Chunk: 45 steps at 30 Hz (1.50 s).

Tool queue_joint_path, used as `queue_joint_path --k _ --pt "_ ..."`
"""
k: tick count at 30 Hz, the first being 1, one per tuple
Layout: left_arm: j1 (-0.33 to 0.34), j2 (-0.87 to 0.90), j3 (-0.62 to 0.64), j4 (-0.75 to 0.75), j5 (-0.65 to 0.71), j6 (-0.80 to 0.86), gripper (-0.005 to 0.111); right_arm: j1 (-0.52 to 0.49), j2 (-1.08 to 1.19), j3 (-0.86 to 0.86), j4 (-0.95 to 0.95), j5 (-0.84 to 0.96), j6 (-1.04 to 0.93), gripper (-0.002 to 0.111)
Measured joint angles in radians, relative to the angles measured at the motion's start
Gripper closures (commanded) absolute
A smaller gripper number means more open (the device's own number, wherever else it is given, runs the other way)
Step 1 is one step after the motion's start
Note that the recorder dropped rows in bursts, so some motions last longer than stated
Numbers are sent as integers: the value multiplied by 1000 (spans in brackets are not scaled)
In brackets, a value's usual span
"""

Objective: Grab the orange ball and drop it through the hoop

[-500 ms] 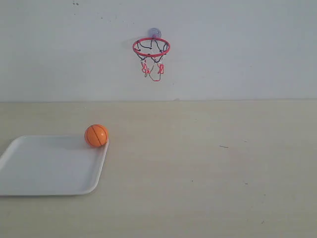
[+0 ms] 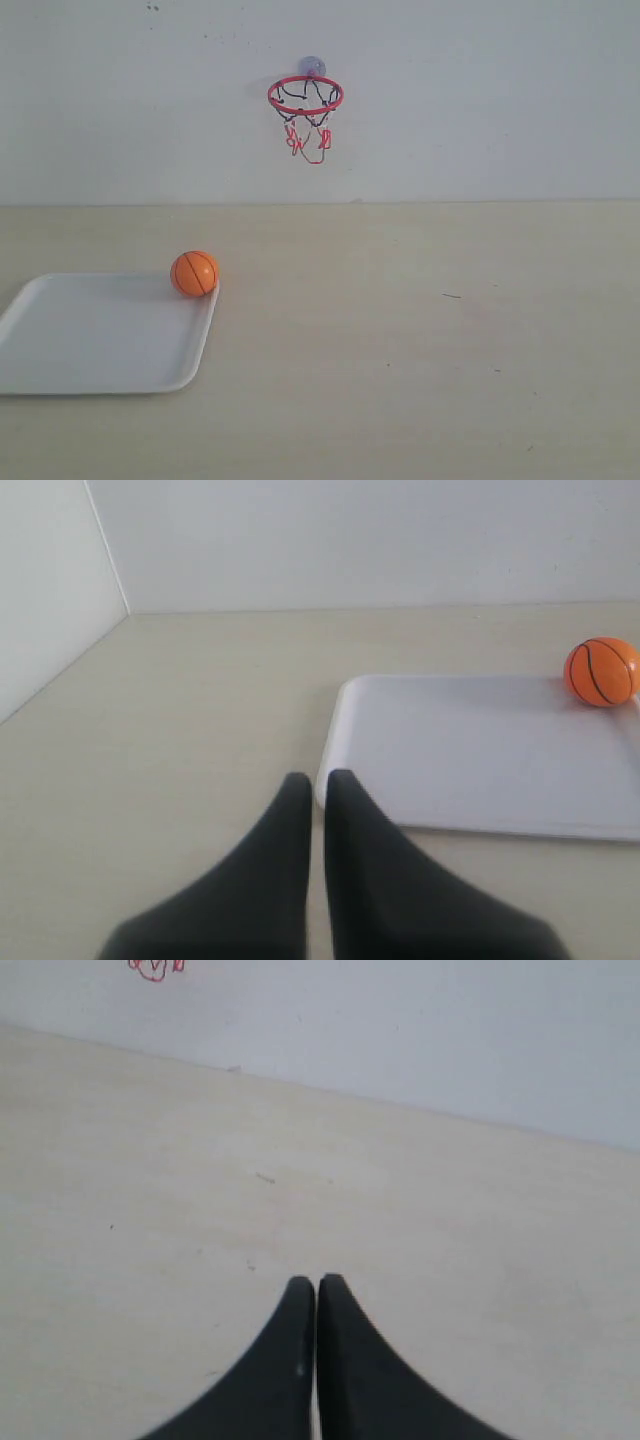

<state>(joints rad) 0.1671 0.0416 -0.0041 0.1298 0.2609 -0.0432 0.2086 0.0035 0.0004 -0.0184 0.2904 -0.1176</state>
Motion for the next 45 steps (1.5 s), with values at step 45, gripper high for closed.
queue_joint_path --k 45 --pt "0 0 0 0 0 0 103 21 1159 -542 65 -580 262 109"
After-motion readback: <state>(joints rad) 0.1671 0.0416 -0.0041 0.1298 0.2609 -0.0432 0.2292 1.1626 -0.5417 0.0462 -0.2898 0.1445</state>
